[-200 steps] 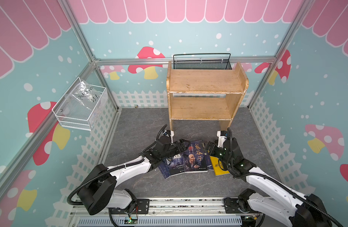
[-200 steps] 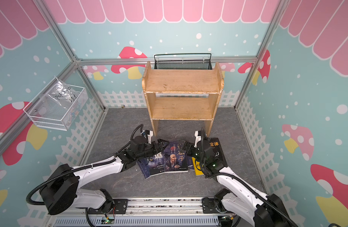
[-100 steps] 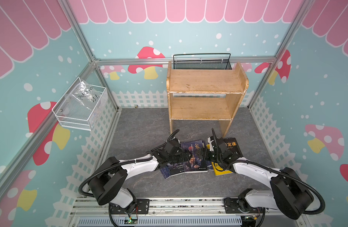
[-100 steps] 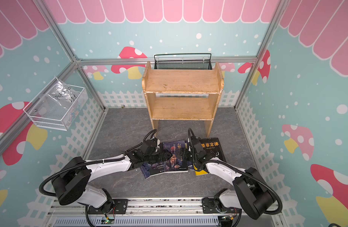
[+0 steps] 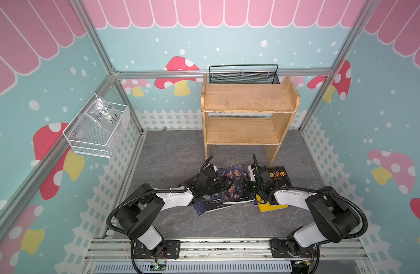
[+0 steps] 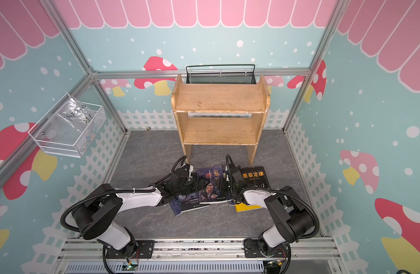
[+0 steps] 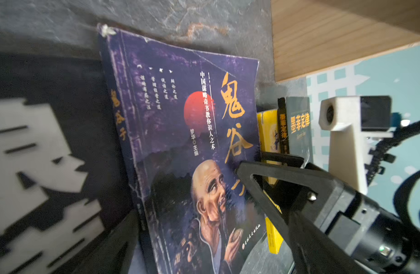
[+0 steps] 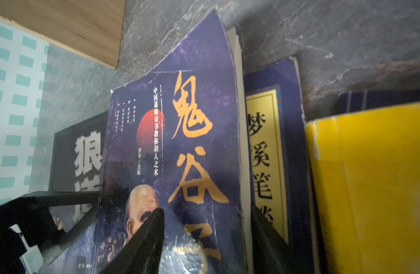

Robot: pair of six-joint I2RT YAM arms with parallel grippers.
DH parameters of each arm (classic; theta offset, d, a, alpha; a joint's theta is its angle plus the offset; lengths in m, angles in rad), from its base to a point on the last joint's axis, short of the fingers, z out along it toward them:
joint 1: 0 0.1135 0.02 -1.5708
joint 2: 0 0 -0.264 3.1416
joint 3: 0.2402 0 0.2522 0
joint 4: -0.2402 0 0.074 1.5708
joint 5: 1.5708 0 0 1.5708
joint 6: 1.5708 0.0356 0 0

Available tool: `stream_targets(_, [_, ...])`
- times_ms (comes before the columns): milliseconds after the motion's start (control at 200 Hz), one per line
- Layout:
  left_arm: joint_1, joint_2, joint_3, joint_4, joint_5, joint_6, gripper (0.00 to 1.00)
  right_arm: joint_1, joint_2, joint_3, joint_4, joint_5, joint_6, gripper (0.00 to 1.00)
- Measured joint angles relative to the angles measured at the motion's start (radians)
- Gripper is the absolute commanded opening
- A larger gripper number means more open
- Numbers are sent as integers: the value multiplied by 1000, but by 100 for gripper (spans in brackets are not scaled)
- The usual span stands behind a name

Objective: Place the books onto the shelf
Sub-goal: 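Close both grippers on the edges of the purple book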

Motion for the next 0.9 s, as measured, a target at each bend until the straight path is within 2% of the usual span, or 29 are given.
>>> stream_targets(295, [68, -1, -163, 364, 50, -162, 96, -4, 72, -1, 146, -27, -18, 58])
stream_targets(555, [98, 41, -217, 699, 90, -302, 94, 1, 149, -6, 293, -150, -5, 58])
stream_targets(760, [107, 55, -235, 734, 93, -347, 93, 5, 172, -6, 336, -201, 10, 58])
stream_targets(901, [114, 50, -236, 641, 91, -346, 86, 6, 177, -5, 344, -216, 13, 58])
